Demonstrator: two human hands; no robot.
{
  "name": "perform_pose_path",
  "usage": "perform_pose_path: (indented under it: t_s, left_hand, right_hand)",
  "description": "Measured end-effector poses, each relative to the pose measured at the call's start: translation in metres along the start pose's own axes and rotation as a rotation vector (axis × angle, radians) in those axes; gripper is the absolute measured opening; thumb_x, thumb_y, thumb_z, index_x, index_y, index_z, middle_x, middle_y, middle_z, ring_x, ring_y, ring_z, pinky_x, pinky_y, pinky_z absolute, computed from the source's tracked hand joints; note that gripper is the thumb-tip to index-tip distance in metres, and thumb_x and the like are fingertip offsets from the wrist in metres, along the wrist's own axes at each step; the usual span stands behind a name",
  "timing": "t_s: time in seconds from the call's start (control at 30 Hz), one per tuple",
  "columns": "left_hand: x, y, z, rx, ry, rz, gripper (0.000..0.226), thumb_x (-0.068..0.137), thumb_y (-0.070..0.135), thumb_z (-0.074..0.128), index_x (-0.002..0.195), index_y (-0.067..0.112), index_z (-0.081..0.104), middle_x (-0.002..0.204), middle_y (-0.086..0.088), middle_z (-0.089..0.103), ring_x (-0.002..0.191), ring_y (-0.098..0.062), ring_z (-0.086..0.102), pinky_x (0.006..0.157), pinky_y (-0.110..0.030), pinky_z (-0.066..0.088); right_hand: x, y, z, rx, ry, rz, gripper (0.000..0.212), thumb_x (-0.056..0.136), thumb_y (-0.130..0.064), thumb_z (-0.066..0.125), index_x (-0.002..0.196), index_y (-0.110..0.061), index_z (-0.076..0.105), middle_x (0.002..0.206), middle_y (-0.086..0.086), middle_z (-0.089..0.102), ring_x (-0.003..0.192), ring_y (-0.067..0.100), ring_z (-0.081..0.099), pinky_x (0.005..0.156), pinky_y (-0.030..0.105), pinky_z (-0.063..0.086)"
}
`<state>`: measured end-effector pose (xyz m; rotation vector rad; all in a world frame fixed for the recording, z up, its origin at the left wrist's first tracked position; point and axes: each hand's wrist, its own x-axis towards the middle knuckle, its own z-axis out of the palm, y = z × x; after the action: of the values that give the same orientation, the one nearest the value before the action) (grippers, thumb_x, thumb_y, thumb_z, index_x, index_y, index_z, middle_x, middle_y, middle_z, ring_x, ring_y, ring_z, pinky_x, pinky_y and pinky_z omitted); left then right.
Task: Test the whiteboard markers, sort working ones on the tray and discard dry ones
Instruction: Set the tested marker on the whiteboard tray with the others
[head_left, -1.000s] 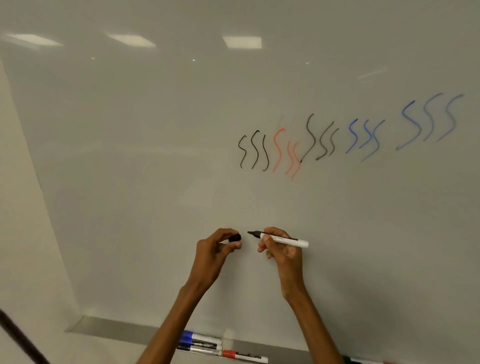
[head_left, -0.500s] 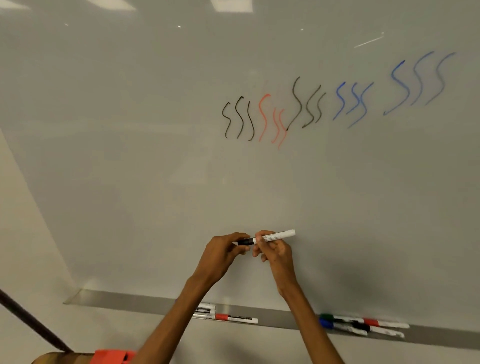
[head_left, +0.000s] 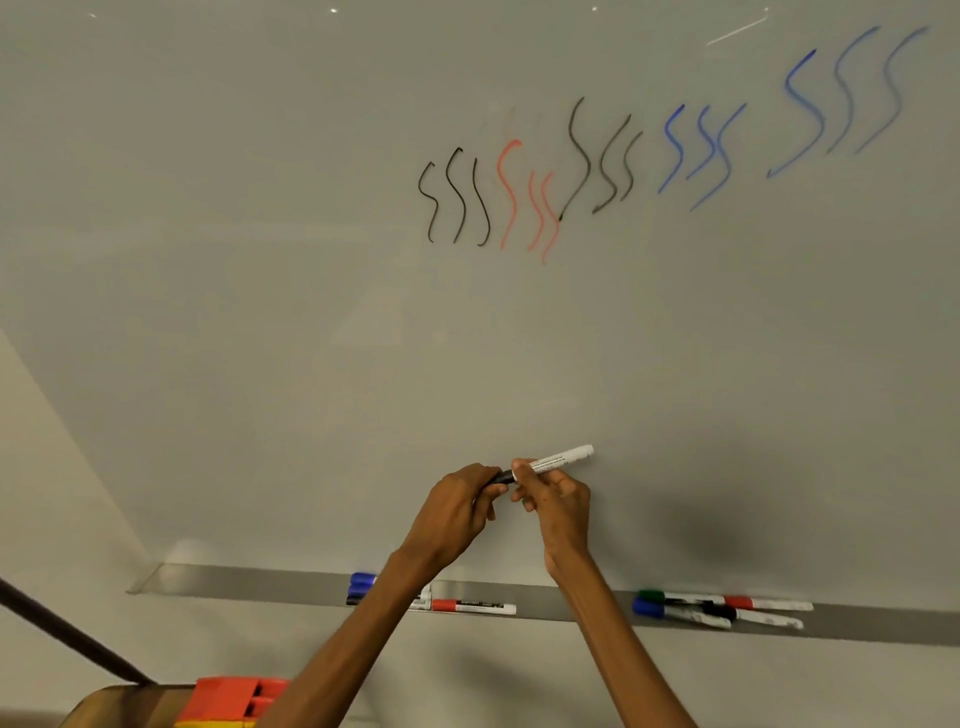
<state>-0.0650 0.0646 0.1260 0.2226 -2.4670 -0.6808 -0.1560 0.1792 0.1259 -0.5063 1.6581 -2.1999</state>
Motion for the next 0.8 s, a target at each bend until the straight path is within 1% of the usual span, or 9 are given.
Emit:
perform_pose_path:
  t_s: [0.13,0.27,0.37,0.47,0.53,0.6,0.67,0.73,0.8]
  left_hand:
    - [-0.01,-0.016,-0.005,0.191,-0.151,0.024,0.03,0.099,0.042,0.039,0.114,0.03,0.062,0.081,0.007,0.066,0.072,-0.01,0.062,0.066,-0.031,0.051]
    - [-0.024,-0.039,-0.005,0.199,-0.188,-0.05,0.028,0.098,0.038,0.047,0.124,0.038,0.059,0.082,0.007,0.067,0.074,-0.013,0.062,0.065,-0.031,0.048]
    - [-0.035,-0.058,0.002,0.211,-0.23,-0.118,0.029,0.096,0.04,0.052,0.124,0.04,0.06,0.082,0.005,0.067,0.074,-0.014,0.058,0.064,-0.027,0.042]
    - [-0.045,-0.073,0.015,0.217,-0.272,-0.168,0.028,0.094,0.037,0.057,0.12,0.035,0.065,0.096,0.008,0.071,0.086,-0.014,0.062,0.064,-0.018,0.036]
    - [-0.053,-0.086,0.027,0.227,-0.269,-0.203,0.024,0.093,0.034,0.058,0.116,0.033,0.067,0.104,0.011,0.071,0.093,-0.013,0.063,0.07,-0.02,0.04]
    - [-0.06,-0.096,0.039,0.235,-0.282,-0.234,0.023,0.093,0.032,0.058,0.113,0.032,0.068,0.107,0.011,0.07,0.096,-0.013,0.063,0.075,-0.024,0.044]
    - [-0.068,-0.103,0.052,0.248,-0.315,-0.265,0.023,0.094,0.03,0.055,0.113,0.031,0.067,0.107,0.009,0.069,0.096,-0.014,0.062,0.077,-0.027,0.045]
    - [-0.075,-0.109,0.066,0.238,-0.335,-0.302,0.022,0.093,0.027,0.053,0.111,0.028,0.067,0.104,0.006,0.069,0.094,-0.017,0.063,0.079,-0.031,0.048]
    - [-0.082,-0.114,0.077,0.21,-0.328,-0.332,0.021,0.092,0.022,0.053,0.108,0.025,0.067,0.103,0.002,0.069,0.093,-0.019,0.064,0.082,-0.035,0.051]
  right_hand:
    - [-0.002,0.018,-0.014,-0.021,-0.104,0.13,0.016,0.083,-0.019,0.074,0.094,-0.007,0.073,0.077,0.009,0.073,0.062,0.016,0.063,0.055,0.024,0.047]
    - [-0.002,0.039,-0.026,-0.03,-0.119,0.231,0.02,0.082,-0.019,0.075,0.1,-0.012,0.073,0.091,0.006,0.075,0.069,0.015,0.066,0.059,0.025,0.048]
    - [0.001,0.051,-0.035,-0.151,-0.14,0.181,0.015,0.078,-0.01,0.078,0.092,-0.01,0.073,0.078,0.005,0.073,0.065,0.011,0.063,0.055,0.022,0.045]
    - [0.004,0.071,-0.041,-0.303,-0.229,0.113,0.015,0.074,-0.004,0.081,0.086,-0.008,0.074,0.072,-0.002,0.07,0.065,0.007,0.062,0.059,0.018,0.048]
    - [0.007,0.089,-0.046,-0.436,-0.256,0.059,0.015,0.072,-0.005,0.081,0.08,-0.016,0.075,0.075,-0.006,0.072,0.07,0.009,0.065,0.065,0.019,0.049]
    - [0.009,0.112,-0.051,-0.621,-0.273,0.025,0.017,0.073,-0.012,0.08,0.076,-0.027,0.073,0.077,-0.014,0.072,0.073,0.004,0.066,0.069,0.018,0.049]
    - [0.007,0.134,-0.054,-0.779,-0.287,0.012,0.015,0.077,-0.02,0.075,0.086,-0.032,0.073,0.087,-0.018,0.072,0.083,-0.001,0.065,0.078,0.016,0.049]
    - [0.003,0.155,-0.055,-0.869,-0.298,-0.009,0.018,0.083,-0.022,0.069,0.099,-0.029,0.073,0.099,-0.016,0.071,0.093,0.001,0.063,0.087,0.018,0.048]
    - [0.0,0.17,-0.055,-0.894,-0.293,-0.016,0.019,0.087,-0.018,0.065,0.103,-0.026,0.072,0.102,-0.011,0.07,0.095,0.006,0.062,0.087,0.018,0.048]
